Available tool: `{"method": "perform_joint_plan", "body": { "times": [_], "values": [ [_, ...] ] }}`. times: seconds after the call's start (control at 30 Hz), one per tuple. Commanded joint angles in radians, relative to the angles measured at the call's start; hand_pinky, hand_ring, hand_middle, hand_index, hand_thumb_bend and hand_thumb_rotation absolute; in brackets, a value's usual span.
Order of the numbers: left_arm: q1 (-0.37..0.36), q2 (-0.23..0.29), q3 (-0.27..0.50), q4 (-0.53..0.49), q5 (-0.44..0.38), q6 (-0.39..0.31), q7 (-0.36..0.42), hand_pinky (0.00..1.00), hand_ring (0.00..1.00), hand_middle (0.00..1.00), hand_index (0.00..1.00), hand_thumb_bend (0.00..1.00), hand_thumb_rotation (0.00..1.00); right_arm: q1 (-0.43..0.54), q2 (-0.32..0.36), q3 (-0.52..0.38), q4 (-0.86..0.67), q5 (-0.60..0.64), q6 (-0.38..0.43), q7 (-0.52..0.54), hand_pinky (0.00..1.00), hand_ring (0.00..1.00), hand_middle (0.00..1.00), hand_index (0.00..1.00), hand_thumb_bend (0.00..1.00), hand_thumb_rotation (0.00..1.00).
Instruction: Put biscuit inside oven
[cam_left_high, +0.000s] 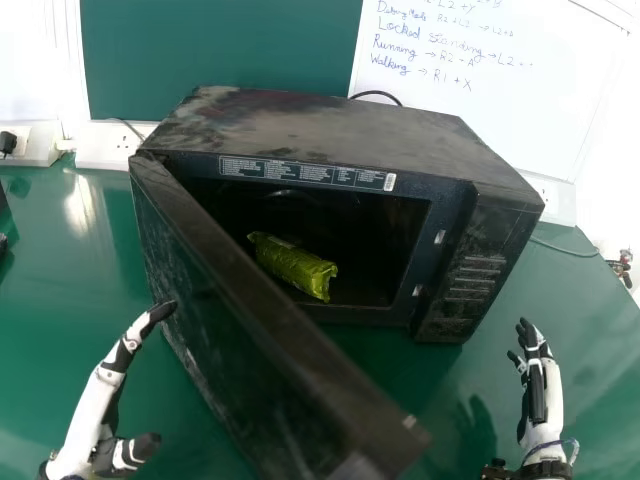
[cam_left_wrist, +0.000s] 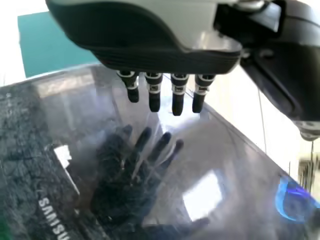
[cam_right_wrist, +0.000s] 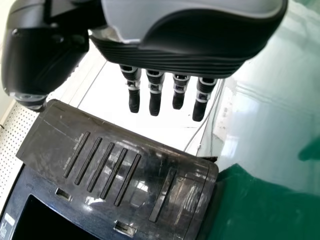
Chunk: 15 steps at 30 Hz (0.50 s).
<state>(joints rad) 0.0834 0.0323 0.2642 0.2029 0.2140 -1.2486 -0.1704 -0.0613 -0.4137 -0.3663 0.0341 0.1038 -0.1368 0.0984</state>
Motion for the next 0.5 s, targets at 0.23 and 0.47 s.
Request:
{"method": "perform_joint_plan", "body": {
  "times": [0.23, 0.47],
  "values": [
    [-0.013, 0.023, 0.056, -0.066, 0.192, -0.021, 0.123, 0.89, 0.97, 1.0, 1.0, 0.72, 0.73, -0.007, 0.009, -0.007, 0.016, 0.007, 0.003, -0.005, 0.91, 0.95, 0.97, 0.95, 0.85, 1.0],
    [0.001, 0.022, 0.062, -0.131, 0.286, 0.026, 0.204, 0.88, 0.96, 0.99, 1.0, 0.7, 0.76, -0.003, 0.011, -0.007, 0.01, 0.01, 0.007, -0.004, 0.92, 0.95, 0.97, 0.95, 0.85, 1.0]
  ]
}}
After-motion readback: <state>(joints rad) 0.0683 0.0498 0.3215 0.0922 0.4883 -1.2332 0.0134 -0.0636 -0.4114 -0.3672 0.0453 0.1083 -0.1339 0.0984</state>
